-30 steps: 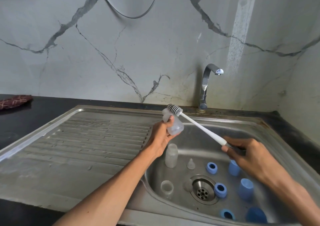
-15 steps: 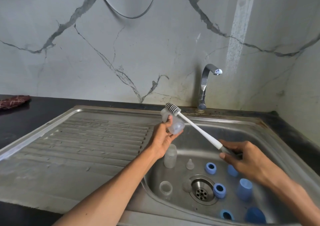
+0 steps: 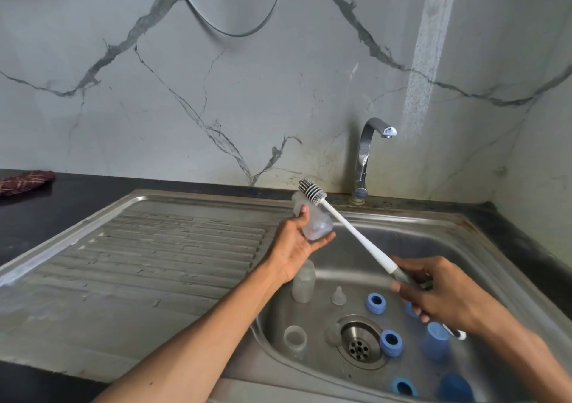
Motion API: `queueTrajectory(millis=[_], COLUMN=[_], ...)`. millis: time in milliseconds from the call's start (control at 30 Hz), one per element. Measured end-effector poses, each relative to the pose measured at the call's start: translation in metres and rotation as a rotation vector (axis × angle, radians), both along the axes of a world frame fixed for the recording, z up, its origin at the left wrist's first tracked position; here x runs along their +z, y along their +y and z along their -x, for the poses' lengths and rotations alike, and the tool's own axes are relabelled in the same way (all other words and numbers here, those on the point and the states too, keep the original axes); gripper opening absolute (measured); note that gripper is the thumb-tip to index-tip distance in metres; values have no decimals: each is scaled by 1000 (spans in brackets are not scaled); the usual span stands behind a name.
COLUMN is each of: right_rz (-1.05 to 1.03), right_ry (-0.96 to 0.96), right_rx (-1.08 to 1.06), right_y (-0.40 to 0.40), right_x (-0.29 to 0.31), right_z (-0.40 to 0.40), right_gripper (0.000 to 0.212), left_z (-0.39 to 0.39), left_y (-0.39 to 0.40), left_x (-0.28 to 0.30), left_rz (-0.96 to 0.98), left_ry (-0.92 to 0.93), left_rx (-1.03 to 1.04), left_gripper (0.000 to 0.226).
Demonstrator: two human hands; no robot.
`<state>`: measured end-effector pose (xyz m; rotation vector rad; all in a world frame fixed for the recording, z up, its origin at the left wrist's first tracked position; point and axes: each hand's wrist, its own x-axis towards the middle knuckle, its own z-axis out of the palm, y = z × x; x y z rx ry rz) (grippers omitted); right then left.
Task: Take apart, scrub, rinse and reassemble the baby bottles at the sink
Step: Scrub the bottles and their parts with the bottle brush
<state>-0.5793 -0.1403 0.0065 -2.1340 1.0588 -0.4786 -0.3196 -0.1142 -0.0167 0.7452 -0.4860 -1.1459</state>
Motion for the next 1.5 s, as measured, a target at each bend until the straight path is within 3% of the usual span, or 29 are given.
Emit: queueTrajectory(millis=[167,433,567,733,867,1067,1233,1433,1500], right_rz=[-147,-104,-211,-185,-98,-217,-232,-96,-149], right_ry=[81,23,91,165,113,139,184,135,133], right_rx=[47,36,100,115,95,153,176,144,160], right_y=[0,5,5,5,8,5,3,3,2], right_x=[6,7,14,21,12,17,20,6,7], right_z=[3,0,6,11,0,9,14,0,2], right_gripper=[46,44,35,33,30,25,19,22,22], left_z=[-26,-2,-21,-24,-10,-25,-24,-3,-11], left_y=[3,-1,2,4,1,4,3,0,1], left_x=[0,1,1,0,-3,2,-1,1,3], left_rz=[38,-8,4,35,33,41,21,4,18], left_ry=[62,-22,-62,-36,23,71,45,0,0], left_rx=[113,5,50,24,-28,35,6,-88,-46], left_gripper=[61,48,42,29,35,17,20,33,47])
